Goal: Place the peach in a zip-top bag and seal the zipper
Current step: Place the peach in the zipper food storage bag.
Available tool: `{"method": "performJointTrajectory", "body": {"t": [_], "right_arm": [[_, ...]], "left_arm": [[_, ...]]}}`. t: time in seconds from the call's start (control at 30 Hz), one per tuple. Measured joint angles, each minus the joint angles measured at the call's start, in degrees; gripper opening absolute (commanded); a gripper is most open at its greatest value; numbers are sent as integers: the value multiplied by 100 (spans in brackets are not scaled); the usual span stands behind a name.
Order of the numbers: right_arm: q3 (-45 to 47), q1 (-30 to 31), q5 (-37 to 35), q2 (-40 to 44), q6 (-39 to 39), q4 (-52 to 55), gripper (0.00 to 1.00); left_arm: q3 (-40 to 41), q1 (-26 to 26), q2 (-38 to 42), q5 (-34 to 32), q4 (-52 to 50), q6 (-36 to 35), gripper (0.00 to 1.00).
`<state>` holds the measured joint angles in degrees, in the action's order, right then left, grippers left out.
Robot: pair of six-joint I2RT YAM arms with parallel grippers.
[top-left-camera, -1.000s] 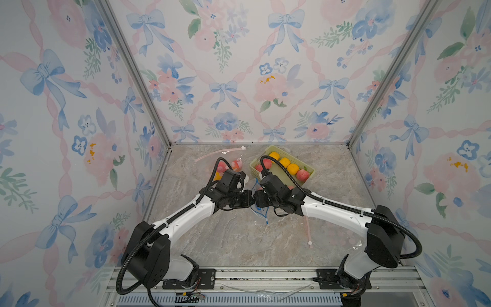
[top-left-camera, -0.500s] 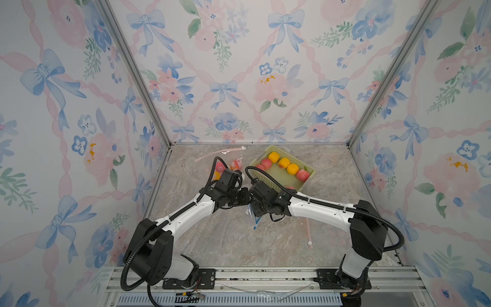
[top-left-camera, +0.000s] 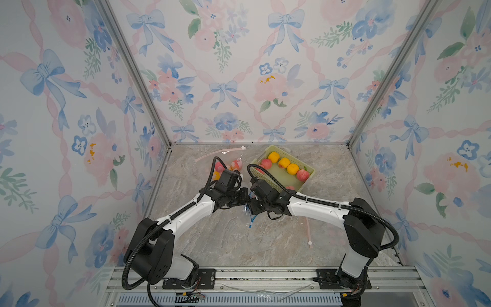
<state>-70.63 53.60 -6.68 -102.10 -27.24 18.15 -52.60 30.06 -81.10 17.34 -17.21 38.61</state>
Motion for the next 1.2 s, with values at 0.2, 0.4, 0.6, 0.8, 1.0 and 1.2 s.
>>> {"method": "performJointTrajectory", "body": {"t": [0.2, 0.4, 0.6, 0.8, 1.0, 1.2], "right_arm": [[352, -87, 203, -39, -129, -575, 62], [920, -302, 348, 131, -315, -1099, 63], [922, -251, 122, 531, -302, -782, 83], [702, -76, -304, 835, -256, -46, 86], [669, -11, -472, 1261, -269, 374, 78], [680, 2, -592, 2138, -590, 586, 69]], "left_arm": [[-2, -20, -33, 59, 4, 4, 0], [24, -9, 4, 632, 321, 247, 0], [262, -42, 232, 949, 929, 717, 0], [566, -44, 291, 1174, 1397, 1182, 0], [719, -42, 289, 1320, 1639, 1473, 0], [772, -42, 289, 1320, 1738, 1569, 0]]}}
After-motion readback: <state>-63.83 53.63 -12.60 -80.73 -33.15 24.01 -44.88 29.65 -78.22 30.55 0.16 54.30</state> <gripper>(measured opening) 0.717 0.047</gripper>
